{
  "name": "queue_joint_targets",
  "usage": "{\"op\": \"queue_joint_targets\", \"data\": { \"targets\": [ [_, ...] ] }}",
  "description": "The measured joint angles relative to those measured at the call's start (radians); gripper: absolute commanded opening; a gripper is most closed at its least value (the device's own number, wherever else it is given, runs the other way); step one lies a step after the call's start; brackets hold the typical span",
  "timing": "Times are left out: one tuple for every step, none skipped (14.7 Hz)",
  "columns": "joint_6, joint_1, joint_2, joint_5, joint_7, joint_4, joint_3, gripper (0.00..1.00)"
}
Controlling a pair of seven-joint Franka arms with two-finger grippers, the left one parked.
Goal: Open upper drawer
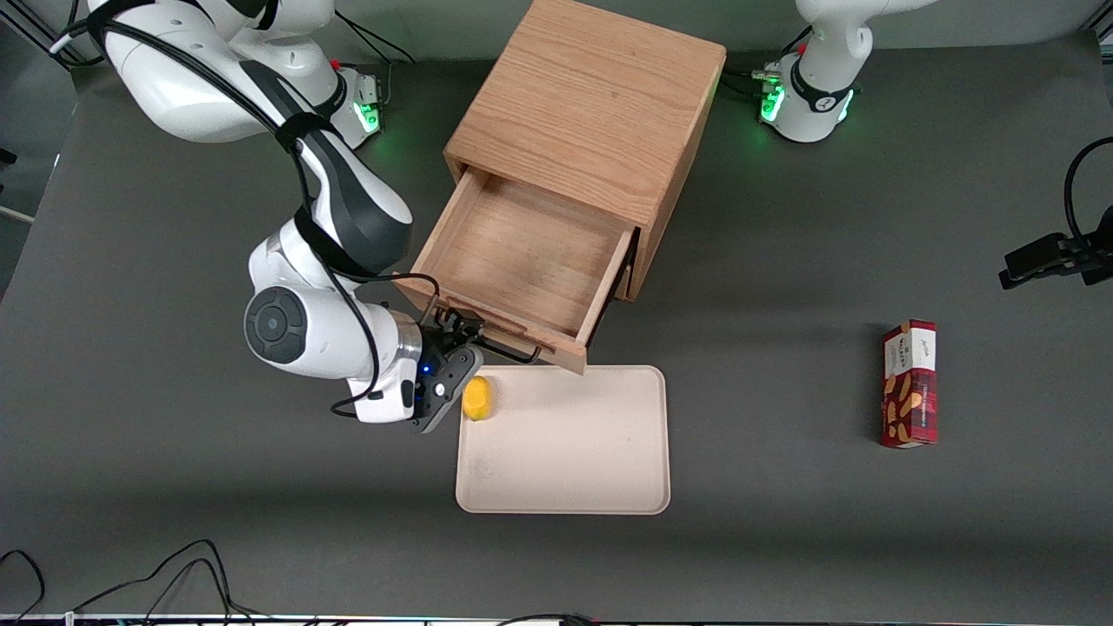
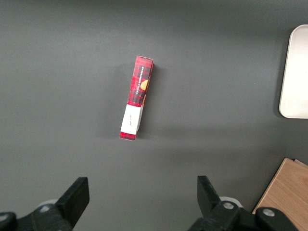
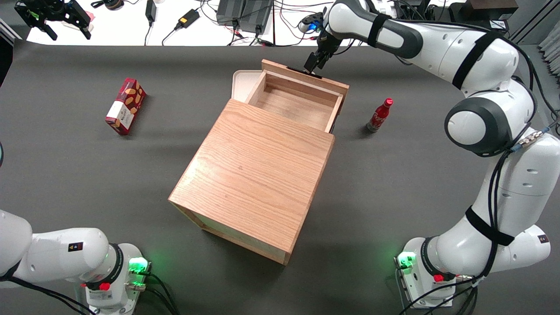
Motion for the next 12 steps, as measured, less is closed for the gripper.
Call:
{"op": "queue_joint_targets", "data": {
  "targets": [
    [0.000, -0.003, 0.000, 0.000, 0.000, 0.004, -0.001, 1.00],
    [0.000, -0.004, 0.000, 0.001, 0.000, 0.011, -0.002, 1.00],
    [0.000, -0.005, 0.000, 0.001, 0.000, 0.019, -0.003, 1.00],
    [0.000, -0.006, 0.000, 0.001, 0.000, 0.026, -0.004, 1.00],
    [0.000, -0.008, 0.000, 0.001, 0.000, 0.033, -0.004, 1.00],
    [0.000, -0.010, 0.000, 0.001, 0.000, 0.039, -0.004, 1.00],
    [0.000, -0.014, 0.000, 0.001, 0.000, 0.045, -0.004, 1.00],
    [-0.001, -0.017, 0.000, 0.001, 0.000, 0.049, -0.005, 1.00],
    [-0.005, -0.021, 0.001, 0.001, 0.000, 0.053, -0.005, 1.00],
    [-0.017, -0.025, 0.001, 0.001, 0.000, 0.059, -0.007, 1.00],
    [-0.030, -0.027, 0.000, 0.001, 0.000, 0.068, -0.007, 1.00],
    [-0.042, -0.028, -0.001, 0.001, 0.000, 0.080, -0.008, 1.00]
  ]
}}
